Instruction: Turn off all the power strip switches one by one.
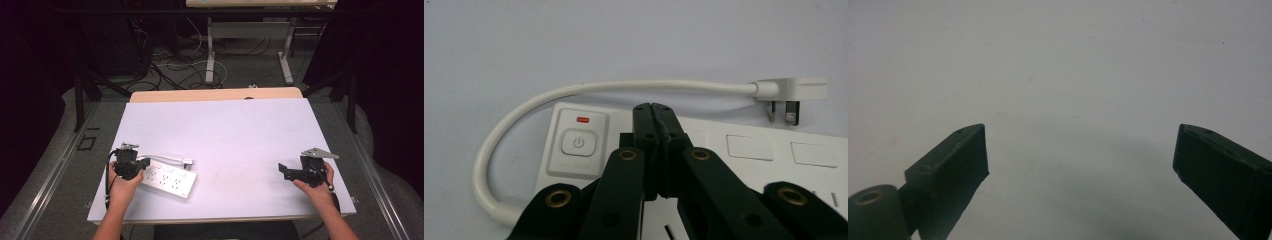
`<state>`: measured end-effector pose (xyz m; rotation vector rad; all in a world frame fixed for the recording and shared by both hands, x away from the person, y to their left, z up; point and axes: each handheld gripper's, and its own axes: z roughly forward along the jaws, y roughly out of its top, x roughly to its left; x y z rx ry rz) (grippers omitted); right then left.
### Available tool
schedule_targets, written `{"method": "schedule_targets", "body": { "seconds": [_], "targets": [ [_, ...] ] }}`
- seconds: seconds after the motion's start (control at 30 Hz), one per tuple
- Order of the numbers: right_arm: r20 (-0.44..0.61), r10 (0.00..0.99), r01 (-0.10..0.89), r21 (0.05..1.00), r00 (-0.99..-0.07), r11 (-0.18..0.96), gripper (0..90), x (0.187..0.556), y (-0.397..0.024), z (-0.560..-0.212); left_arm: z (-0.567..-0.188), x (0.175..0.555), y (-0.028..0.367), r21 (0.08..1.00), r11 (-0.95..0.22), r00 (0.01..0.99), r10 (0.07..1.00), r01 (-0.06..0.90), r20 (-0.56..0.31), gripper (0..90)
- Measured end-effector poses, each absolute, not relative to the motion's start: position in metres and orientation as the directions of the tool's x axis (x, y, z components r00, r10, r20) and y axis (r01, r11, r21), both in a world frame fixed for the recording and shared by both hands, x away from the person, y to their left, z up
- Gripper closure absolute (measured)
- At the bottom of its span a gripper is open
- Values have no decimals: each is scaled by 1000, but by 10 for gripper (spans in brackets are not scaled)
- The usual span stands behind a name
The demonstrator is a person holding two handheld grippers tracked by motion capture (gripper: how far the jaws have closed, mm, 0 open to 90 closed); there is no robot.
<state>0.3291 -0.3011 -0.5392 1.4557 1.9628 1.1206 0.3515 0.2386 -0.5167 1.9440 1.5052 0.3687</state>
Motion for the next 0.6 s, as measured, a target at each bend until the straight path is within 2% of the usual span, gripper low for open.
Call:
{"method": "schedule_targets", "body": {
  "seconds": [0.6],
  "targets": [
    [109,933,569,814,-344,115,75,329,-301,-539,-518,352,224,625,-160,346,919,764,-188,900]
  ]
}}
